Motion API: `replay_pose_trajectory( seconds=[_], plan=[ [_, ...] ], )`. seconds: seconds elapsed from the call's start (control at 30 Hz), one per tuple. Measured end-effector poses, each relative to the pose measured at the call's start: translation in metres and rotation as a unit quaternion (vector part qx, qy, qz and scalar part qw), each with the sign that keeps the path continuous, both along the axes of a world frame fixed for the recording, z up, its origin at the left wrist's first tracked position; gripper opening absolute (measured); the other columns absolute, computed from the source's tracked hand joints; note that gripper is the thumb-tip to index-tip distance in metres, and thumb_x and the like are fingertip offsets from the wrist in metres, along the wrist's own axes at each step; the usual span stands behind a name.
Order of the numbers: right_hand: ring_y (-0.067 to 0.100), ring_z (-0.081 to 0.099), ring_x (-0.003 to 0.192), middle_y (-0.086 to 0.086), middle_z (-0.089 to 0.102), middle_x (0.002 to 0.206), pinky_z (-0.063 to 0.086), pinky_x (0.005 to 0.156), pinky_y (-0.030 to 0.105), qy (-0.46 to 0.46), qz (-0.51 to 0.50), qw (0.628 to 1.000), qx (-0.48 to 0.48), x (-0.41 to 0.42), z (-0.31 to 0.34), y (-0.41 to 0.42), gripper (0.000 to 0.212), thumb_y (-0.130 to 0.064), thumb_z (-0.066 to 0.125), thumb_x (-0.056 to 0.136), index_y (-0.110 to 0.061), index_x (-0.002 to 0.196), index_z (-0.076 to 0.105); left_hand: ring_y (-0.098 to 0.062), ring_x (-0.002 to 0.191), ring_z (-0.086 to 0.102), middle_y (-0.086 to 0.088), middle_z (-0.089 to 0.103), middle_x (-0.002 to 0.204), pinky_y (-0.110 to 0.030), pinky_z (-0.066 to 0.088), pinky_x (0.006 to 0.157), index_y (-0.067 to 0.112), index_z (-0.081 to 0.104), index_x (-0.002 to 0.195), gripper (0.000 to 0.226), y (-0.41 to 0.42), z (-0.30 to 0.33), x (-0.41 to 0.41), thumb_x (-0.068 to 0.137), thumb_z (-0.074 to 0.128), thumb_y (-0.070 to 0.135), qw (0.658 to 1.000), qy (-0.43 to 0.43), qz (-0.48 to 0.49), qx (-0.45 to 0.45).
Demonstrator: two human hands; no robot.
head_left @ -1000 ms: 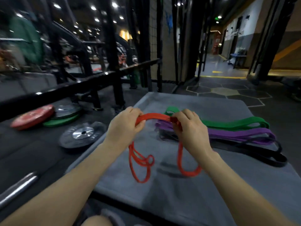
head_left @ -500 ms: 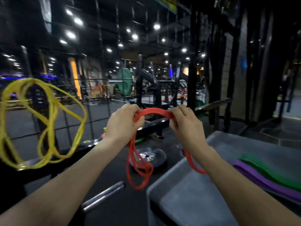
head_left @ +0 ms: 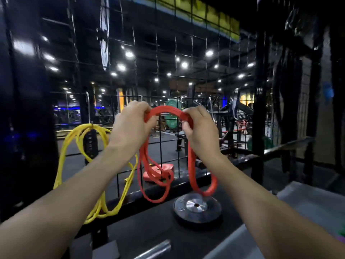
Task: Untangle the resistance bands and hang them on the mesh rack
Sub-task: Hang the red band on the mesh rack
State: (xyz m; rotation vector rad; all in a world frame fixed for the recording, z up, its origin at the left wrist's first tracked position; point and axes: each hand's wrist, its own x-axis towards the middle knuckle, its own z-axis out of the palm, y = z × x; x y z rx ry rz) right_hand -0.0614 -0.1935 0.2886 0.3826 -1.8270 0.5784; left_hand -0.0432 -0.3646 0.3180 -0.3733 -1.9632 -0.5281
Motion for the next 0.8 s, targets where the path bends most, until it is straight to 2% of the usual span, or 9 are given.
replay_pose_trajectory(
  seconds=[0.23,0.33,0.43,0.57,0.8],
  plan=[
    [0.018,0.055,0.088,0.002,0.054,0.099,0.049,0.070,0.032,-0.023,0.017,0.999,-0.018,-0.037,0.032,-0.031,0.017,-0.014,0.054,0.090,-0.014,0.105,0.062,-0.027,0.080,0.061,-0.007,0.061,0.093,-0.029,0.041,0.068,0.008,0.066,0.090,0.018,-0.016,0.026,-0.017,0.085,0.059,0.024,0.996,-0.007,0.082,-0.021],
    [0.017,0.055,0.091,0.001,0.054,0.101,0.047,0.074,0.028,-0.051,0.039,0.998,-0.020,-0.051,0.025,-0.044,0.015,-0.013,0.054,0.091,-0.014,0.103,0.062,-0.024,0.076,0.058,-0.008,0.058,0.094,-0.029,0.042,0.067,0.007,0.065,0.093,0.017,-0.021,0.022,-0.021,0.089,0.057,0.022,0.994,-0.028,0.099,-0.034],
    [0.016,0.055,0.093,-0.001,0.054,0.101,0.050,0.079,0.032,-0.073,0.050,0.996,-0.032,-0.058,0.007,-0.051,0.017,-0.010,0.053,0.090,-0.015,0.104,0.061,-0.022,0.071,0.051,-0.006,0.054,0.089,-0.027,0.036,0.065,0.007,0.063,0.092,0.015,-0.023,0.010,-0.022,0.089,0.054,0.018,0.991,-0.044,0.113,-0.055],
    [0.016,0.053,0.089,-0.003,0.052,0.099,0.046,0.070,0.029,-0.090,0.046,0.994,-0.047,-0.056,-0.012,-0.052,0.019,-0.009,0.052,0.088,-0.016,0.104,0.060,-0.022,0.076,0.054,-0.004,0.053,0.090,-0.030,0.043,0.067,0.008,0.062,0.094,0.016,-0.025,-0.008,-0.020,0.090,0.054,0.021,0.991,-0.064,0.106,-0.046],
    [0.015,0.056,0.089,-0.006,0.054,0.102,0.052,0.077,0.037,-0.104,0.054,0.990,-0.080,-0.037,-0.028,-0.058,0.018,-0.010,0.056,0.087,-0.018,0.103,0.058,-0.016,0.080,0.058,0.003,0.053,0.092,-0.026,0.045,0.069,0.014,0.060,0.094,0.013,-0.020,-0.041,-0.014,0.086,0.062,0.024,0.997,-0.059,0.035,0.030]
  ],
)
